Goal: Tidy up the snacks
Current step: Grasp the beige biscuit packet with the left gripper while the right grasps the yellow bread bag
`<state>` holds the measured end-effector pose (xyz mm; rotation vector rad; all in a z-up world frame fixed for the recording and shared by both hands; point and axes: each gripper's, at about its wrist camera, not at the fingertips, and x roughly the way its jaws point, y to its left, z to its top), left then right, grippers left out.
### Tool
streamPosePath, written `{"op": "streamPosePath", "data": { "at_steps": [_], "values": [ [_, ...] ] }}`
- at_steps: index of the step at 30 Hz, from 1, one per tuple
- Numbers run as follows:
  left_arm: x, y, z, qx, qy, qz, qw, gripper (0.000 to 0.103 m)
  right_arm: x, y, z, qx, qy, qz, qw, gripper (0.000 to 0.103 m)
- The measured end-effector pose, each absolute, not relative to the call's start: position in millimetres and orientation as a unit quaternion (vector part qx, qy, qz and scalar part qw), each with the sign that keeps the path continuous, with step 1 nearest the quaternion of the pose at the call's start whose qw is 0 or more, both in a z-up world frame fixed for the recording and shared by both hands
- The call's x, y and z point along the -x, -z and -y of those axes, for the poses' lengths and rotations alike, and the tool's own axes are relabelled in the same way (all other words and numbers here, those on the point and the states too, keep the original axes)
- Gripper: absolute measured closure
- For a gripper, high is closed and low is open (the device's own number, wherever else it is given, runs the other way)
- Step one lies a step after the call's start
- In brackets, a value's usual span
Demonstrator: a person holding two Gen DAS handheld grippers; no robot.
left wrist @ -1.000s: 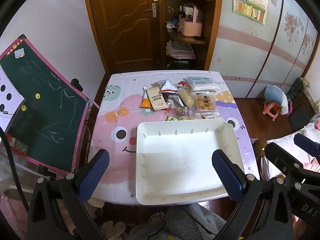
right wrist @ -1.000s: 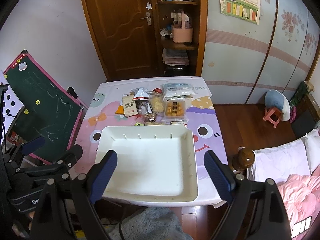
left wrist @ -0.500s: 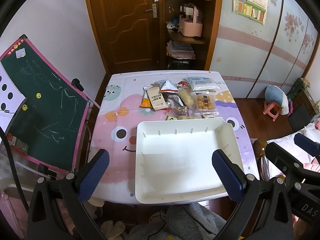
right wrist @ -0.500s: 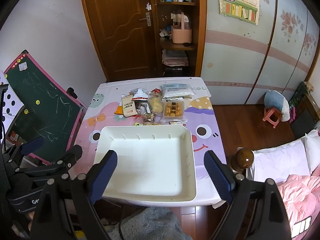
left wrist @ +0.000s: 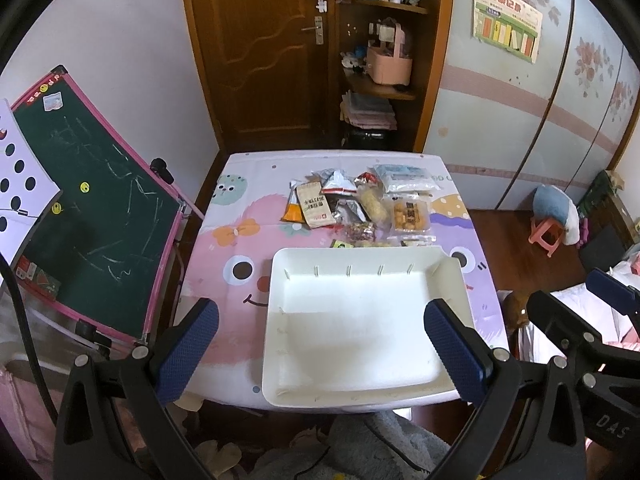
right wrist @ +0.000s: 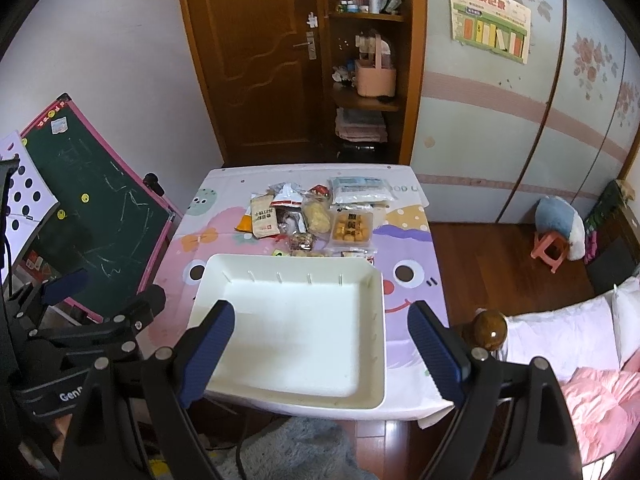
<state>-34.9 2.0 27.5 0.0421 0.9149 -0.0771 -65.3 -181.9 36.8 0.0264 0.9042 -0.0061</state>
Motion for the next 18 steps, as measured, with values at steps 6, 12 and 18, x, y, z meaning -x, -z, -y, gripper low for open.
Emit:
{"op": "streamPosePath", "data": {
  "at_steps": [6,12,18],
  "values": [
    [29,-38,-4,0.005,0.050,-0.424,0.904,0.001,63,-39,186,0.003,-0.002,-0.424,0.906,0.014],
    [6,-43,-10,0.016,0.061,-0.420,0.905,0.003,45,-43,193,0.013,0.008,-0.418,0.908,0.014],
    [-52,-37,-15,0.007,0.099,-0.452,0.887,0.003,2,-41,202,0.009,0.023,-0.431,0.902,0.014]
  ]
}}
